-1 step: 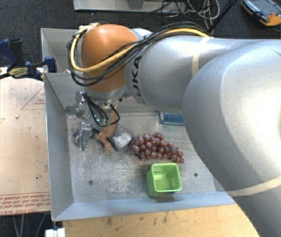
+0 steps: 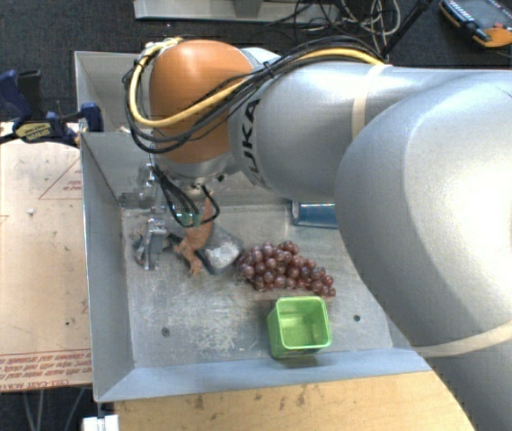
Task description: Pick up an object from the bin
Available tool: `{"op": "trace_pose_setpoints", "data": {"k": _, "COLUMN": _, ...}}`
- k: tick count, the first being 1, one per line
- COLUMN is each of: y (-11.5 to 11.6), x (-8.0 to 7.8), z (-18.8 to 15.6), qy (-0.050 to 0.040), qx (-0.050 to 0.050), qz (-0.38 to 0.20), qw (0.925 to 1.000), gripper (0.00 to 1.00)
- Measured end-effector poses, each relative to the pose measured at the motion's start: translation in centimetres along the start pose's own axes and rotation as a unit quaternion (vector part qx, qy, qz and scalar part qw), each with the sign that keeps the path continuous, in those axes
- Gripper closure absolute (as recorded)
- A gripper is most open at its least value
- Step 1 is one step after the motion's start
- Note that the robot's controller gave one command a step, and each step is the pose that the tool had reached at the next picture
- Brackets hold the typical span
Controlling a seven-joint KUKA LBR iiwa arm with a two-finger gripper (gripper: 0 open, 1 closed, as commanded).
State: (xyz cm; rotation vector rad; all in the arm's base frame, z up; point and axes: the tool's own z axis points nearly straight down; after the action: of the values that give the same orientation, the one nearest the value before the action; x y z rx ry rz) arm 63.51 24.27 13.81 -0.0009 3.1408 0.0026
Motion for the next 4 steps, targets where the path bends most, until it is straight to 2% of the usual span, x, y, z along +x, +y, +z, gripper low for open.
{"op": "trace_pose_setpoints", "data": {"k": 1, "y": -0.2, "x": -0.8, "z": 2.1, "qy": -0.0044, "qx": -0.001, "qz": -0.076, "qw": 0.9971, "gripper": 0.00}}
{"op": "trace_pose_setpoints", "data": {"k": 2, "y": -0.7, "x": -0.6, "z": 4.9, "qy": 0.0011, "qx": 0.000, "qz": -0.159, "qw": 0.9872, "gripper": 0.00}}
{"op": "trace_pose_setpoints", "data": {"k": 3, "y": 0.0, "x": -1.8, "z": 4.0, "qy": -0.0013, "qx": 0.000, "qz": -0.111, "qw": 0.9938, "gripper": 1.00}}
{"op": "trace_pose_setpoints", "data": {"k": 4, "y": 0.0, "x": -1.8, "z": 4.0, "qy": -0.0013, "qx": 0.000, "qz": -0.111, "qw": 0.9938, "gripper": 1.00}}
